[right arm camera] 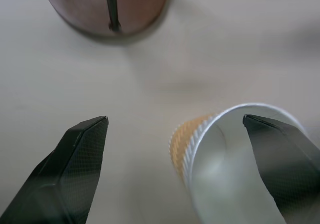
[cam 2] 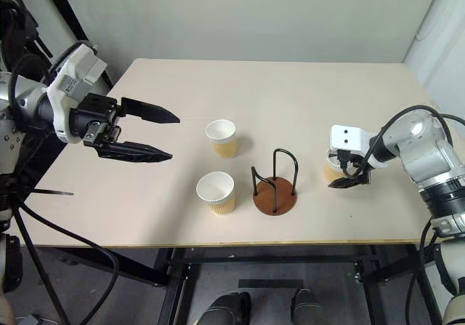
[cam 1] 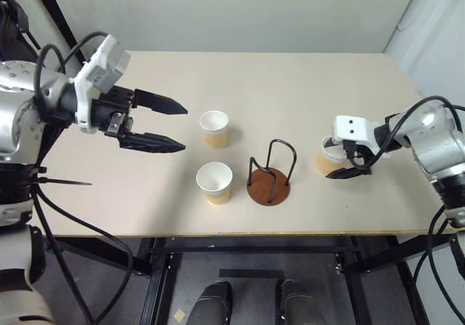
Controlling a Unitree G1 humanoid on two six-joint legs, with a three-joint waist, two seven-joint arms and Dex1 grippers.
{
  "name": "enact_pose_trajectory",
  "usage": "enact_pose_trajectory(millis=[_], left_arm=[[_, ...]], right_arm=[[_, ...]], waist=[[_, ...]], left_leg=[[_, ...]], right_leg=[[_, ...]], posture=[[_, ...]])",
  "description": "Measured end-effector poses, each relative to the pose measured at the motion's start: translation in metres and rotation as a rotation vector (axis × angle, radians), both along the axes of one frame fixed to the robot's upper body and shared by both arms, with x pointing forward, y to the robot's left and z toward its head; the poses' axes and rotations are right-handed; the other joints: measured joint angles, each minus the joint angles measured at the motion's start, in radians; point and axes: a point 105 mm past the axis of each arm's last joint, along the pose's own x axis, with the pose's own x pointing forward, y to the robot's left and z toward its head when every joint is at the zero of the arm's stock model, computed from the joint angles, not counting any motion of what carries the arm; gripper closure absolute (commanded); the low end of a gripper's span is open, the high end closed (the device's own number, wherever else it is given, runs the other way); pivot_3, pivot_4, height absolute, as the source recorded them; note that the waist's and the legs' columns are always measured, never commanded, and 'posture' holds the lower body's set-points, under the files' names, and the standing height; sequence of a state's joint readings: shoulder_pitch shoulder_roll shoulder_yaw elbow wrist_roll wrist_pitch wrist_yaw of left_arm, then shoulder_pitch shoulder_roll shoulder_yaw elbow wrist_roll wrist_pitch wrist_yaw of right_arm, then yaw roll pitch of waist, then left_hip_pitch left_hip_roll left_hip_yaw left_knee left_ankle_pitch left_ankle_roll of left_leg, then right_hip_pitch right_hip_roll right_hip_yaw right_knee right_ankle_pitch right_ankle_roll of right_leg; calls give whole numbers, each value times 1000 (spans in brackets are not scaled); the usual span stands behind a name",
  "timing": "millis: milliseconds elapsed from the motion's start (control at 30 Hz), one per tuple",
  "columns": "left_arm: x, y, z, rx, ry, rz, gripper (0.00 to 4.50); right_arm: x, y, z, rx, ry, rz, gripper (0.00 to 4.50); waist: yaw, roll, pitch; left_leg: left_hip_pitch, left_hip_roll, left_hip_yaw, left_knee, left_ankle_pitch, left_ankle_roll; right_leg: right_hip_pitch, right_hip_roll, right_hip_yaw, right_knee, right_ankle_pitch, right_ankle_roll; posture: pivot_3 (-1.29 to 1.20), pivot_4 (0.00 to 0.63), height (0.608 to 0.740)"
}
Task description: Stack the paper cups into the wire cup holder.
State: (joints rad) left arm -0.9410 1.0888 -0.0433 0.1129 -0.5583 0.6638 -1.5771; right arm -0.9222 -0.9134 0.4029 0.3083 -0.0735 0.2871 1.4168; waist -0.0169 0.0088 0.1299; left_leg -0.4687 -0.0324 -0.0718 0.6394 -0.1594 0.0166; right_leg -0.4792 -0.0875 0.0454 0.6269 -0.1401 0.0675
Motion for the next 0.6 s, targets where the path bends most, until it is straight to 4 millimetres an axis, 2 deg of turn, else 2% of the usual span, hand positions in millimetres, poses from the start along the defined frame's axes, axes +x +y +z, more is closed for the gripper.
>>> enact_pose_trajectory(millis=[33, 133, 500, 533, 600], left_arm=[[-1, 2, -1, 10, -3, 4, 0], [-2, 4, -3, 26, -4, 10, 0], [-4, 4, -1, 39, -19, 7, 0], [-3, 5, -1, 39, -21, 9, 0], [-3, 6, -1, 37, -22, 14, 0]], right_arm=[[2, -3, -2, -17, 2, -3, 15], [8, -12, -7, -50, 8, -18, 548], [6, -11, -6, -58, 47, 8, 4290], [4, -9, -4, -49, 50, 12, 4445], [1, -7, 4, -33, 44, 21, 4445]], waist=[[0, 0, 0], [0, 0, 0], [0, 0, 0], [0, 0, 0], [0, 0, 0]], left_leg=[[0, 0, 0, 0, 0, 0], [0, 0, 0, 0, 0, 0], [0, 0, 0, 0, -1, -1], [0, 0, 0, 0, -1, -1], [0, 0, 0, -1, -1, -1]], right_leg=[[0, 0, 0, 0, 0, 0], [0, 0, 0, 0, 0, 0], [0, 0, 0, 0, 0, -1], [0, 0, 0, 0, 0, -1], [0, 0, 0, 0, 0, -1]], posture=[[0, 150, 740], [0, 150, 740], [0, 150, 740], [0, 150, 740], [0, 150, 740]])
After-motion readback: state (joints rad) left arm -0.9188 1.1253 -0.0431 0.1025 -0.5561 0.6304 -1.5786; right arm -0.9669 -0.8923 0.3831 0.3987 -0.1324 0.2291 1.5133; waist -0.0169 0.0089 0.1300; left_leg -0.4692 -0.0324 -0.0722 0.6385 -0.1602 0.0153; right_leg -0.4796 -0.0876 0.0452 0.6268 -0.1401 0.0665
